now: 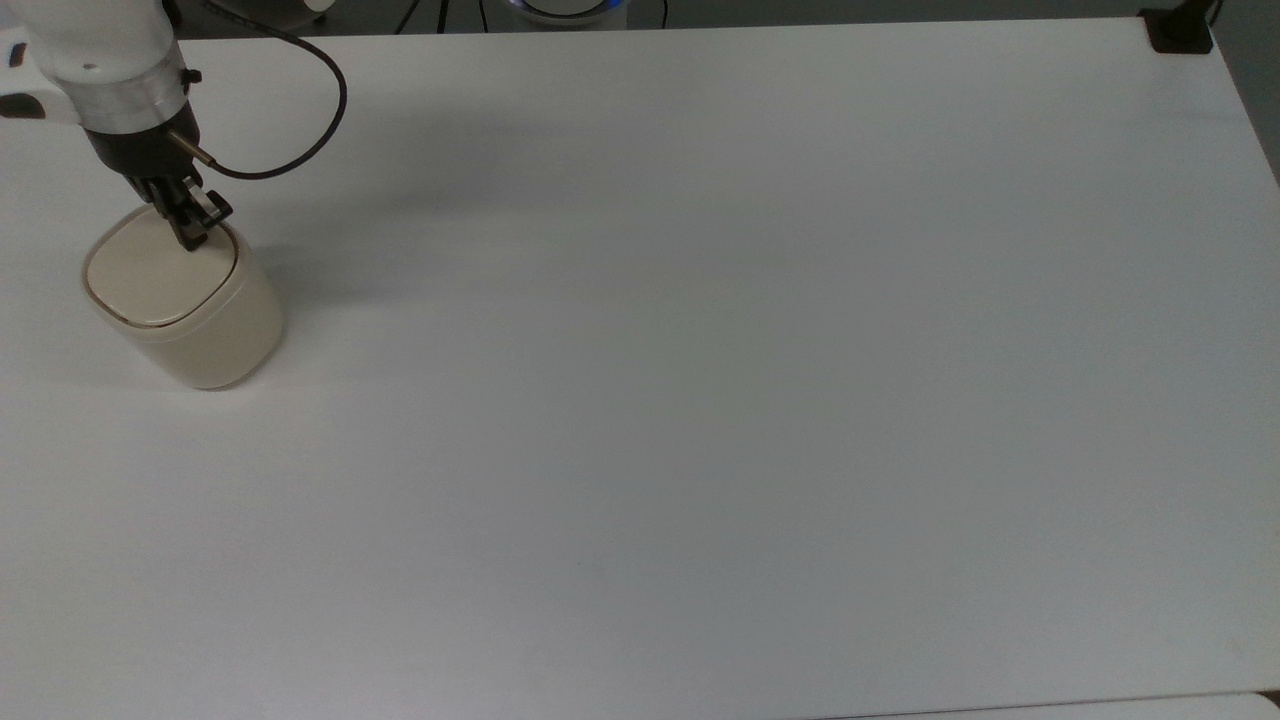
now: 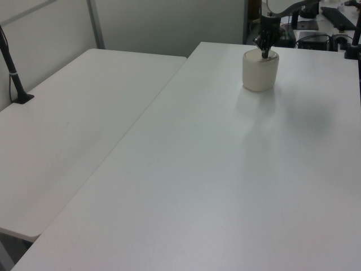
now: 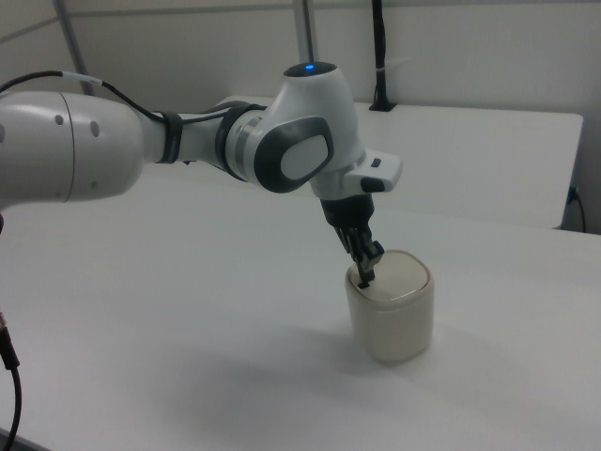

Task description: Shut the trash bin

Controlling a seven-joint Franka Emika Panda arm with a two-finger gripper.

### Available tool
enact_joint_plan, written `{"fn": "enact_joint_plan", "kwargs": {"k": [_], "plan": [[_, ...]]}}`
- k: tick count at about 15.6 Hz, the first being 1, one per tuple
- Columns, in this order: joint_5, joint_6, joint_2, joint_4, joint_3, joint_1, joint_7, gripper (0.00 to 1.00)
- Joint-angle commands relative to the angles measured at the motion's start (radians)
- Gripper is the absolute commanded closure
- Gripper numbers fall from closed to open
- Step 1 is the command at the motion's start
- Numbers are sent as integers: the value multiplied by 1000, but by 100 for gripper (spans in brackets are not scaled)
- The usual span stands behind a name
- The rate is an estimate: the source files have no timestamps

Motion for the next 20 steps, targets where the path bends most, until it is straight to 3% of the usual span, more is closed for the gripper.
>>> {"fn": "enact_joint_plan", "kwargs": {"k": [1,5,7,11,13,14,15,16,18,20], "plan": [[20,1,6,-29,-3,6,-31,99],[20,70,12,-65,-3,6,-29,99],[20,61,-11,-56,-4,9,-26,93],[20,-99,-149,-56,-4,81,-36,85],[18,-212,-203,-56,9,140,-75,70],[14,-269,-221,-56,40,159,-88,59],[7,-310,-235,-63,81,162,-95,35],[6,-335,-246,-68,119,164,-105,3],[7,-346,-284,-100,161,185,-117,0],[9,-346,-350,-160,166,220,-149,0]]}}
